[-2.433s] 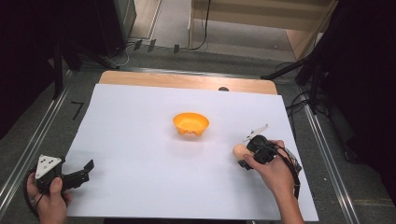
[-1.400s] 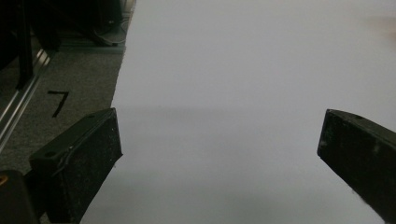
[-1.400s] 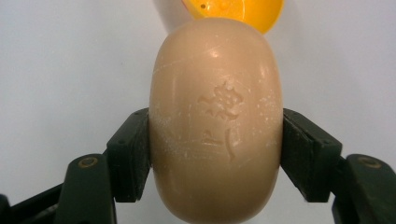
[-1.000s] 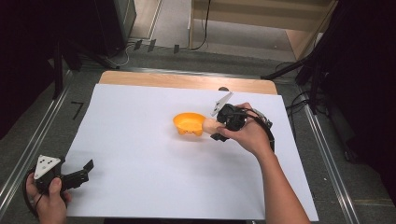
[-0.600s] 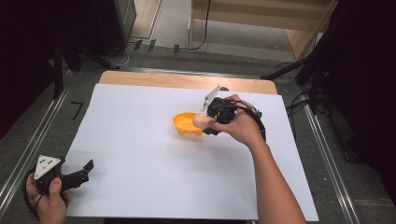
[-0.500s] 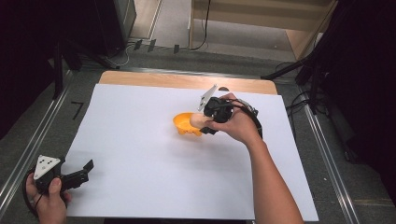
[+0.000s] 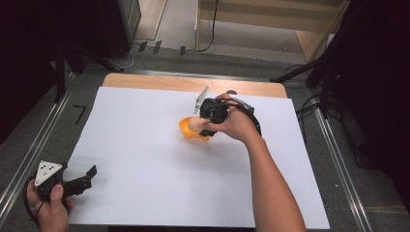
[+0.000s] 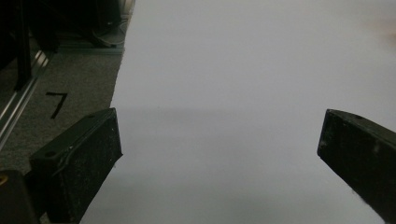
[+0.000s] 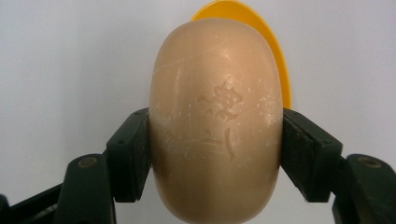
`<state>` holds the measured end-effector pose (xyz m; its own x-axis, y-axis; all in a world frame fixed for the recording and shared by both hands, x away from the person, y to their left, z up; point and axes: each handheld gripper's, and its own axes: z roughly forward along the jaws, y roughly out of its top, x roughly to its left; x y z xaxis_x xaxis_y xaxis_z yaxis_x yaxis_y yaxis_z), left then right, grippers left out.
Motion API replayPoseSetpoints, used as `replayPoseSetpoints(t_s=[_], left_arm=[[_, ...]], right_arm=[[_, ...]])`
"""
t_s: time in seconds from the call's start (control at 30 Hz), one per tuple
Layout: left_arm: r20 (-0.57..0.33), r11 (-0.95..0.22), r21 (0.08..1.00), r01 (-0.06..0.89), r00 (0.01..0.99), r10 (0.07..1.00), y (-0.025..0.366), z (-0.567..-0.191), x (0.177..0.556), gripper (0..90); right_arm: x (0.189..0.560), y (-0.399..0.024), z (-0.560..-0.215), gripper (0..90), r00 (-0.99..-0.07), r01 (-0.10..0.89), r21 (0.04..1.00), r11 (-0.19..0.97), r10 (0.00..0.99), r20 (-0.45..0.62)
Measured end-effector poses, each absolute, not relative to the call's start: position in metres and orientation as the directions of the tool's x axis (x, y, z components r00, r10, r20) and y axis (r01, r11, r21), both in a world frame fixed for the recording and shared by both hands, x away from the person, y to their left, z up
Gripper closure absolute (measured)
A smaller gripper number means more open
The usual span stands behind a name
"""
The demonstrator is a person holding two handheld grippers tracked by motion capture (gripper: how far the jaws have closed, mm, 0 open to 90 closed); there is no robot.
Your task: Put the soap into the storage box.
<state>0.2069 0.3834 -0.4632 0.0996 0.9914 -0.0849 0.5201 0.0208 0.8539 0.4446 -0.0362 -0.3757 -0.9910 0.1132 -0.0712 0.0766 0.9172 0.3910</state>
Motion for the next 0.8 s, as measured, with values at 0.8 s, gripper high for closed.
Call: replayPoseSetpoints(t_s=[0.8], left_arm=[[-0.095, 0.03, 0.857, 0.515, 0.102, 0.99, 0.384, -0.463, 0.206, 0.1]], right_arm=[[0.467, -0.016, -0.386, 29.3, -0.99, 0.132, 0.339, 0.931, 0.142, -0.005]])
